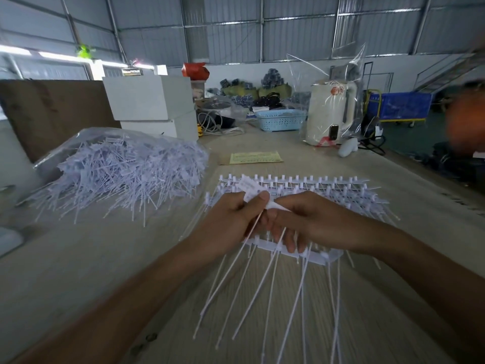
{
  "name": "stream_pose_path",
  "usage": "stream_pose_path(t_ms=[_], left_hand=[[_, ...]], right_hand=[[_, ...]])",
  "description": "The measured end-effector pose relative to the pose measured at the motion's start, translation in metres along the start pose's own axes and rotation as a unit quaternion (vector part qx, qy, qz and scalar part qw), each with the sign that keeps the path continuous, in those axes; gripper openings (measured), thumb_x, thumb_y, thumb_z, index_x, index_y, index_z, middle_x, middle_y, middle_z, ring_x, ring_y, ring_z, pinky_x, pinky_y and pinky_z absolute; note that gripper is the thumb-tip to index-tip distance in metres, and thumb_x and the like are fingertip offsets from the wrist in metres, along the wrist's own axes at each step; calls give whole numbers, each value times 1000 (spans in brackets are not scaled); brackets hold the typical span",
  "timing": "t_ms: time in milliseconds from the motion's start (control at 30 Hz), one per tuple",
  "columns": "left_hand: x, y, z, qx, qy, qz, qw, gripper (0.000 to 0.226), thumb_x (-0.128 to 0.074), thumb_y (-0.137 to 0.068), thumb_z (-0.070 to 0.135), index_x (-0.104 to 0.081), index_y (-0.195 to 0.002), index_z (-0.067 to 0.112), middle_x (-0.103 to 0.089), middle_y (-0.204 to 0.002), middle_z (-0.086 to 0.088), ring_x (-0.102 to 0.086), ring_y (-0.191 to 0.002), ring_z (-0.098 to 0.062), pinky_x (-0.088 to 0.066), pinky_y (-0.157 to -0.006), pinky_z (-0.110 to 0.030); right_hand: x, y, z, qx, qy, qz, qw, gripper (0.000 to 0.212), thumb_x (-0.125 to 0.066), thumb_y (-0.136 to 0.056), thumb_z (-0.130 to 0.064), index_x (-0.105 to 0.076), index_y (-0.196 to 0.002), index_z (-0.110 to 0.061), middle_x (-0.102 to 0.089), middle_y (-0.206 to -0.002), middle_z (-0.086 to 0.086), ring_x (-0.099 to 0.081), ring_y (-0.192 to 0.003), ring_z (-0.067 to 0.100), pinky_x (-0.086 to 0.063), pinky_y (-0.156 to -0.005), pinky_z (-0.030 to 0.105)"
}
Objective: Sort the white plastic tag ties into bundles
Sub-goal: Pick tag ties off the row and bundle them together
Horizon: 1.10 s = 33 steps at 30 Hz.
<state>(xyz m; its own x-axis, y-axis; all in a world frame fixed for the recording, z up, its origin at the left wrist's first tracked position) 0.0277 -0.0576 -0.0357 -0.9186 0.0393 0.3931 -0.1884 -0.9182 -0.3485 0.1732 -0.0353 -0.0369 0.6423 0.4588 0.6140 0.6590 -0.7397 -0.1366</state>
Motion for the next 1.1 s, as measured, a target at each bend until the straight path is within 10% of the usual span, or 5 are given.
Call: stream_pose_path(t_ms=[233, 533, 700, 900, 1100], left_hand=[[5, -3, -8, 98, 70, 24, 992, 48, -52, -101, 40, -57, -63, 12, -43, -43, 0, -35, -32, -10, -26, -38, -16], [8, 0, -21, 205, 75, 6, 976, 53, -60, -97, 38, -49, -48, 21, -34, -39, 3, -24, -30, -11, -22, -37, -13], [13, -4, -8, 102, 32, 2, 994, 52, -59, -98, 42, -52, -50, 20, -41, -38, 6, -31, -29, -8, -26, -37, -14], [17, 4, 7, -8, -71, -178, 981, 41, -61, -92, 38, -63, -59, 13, -52, -49, -4, -46, -43, -10, -38, -46, -13], [16, -4, 4, -47, -116, -87, 988, 33, -52, -100, 33, -65, -73, 18, -52, -52, 6, -45, -47, -1, -36, -52, -13]], right_hand=[[6, 3, -7, 96, 122, 86, 984, 27, -56, -102, -21, -63, -79, -9, -54, -61, -7, -50, -51, 4, -37, -55, 13], [-13, 9, -16, 141, 376, 157, 902, 31, -57, -95, -20, -40, -70, -24, -37, -56, -10, -39, -47, 15, -31, -49, 30], [-1, 2, -5, 106, 169, 125, 972, 28, -56, -101, -21, -58, -74, -13, -49, -59, -4, -46, -50, 10, -35, -53, 28], [9, 8, 9, 40, 38, -58, 997, 36, -56, -102, -23, -70, -77, -44, -54, -58, 0, -46, -48, 12, -39, -52, 27], [21, 11, 15, 16, -11, -53, 998, 22, -52, -103, -28, -66, -110, -12, -53, -60, -3, -43, -50, 11, -39, -51, 29]])
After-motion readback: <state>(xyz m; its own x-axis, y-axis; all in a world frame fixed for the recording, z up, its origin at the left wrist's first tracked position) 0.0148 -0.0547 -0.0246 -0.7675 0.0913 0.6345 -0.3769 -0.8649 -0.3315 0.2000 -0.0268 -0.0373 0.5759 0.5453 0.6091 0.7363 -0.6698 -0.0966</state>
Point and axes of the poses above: each hand's wrist, its own y-axis away from the middle knuckle, its own x-axis out of the back of the hand, z = x × y, the point moved 5 cm from there along -y, towards the middle knuckle
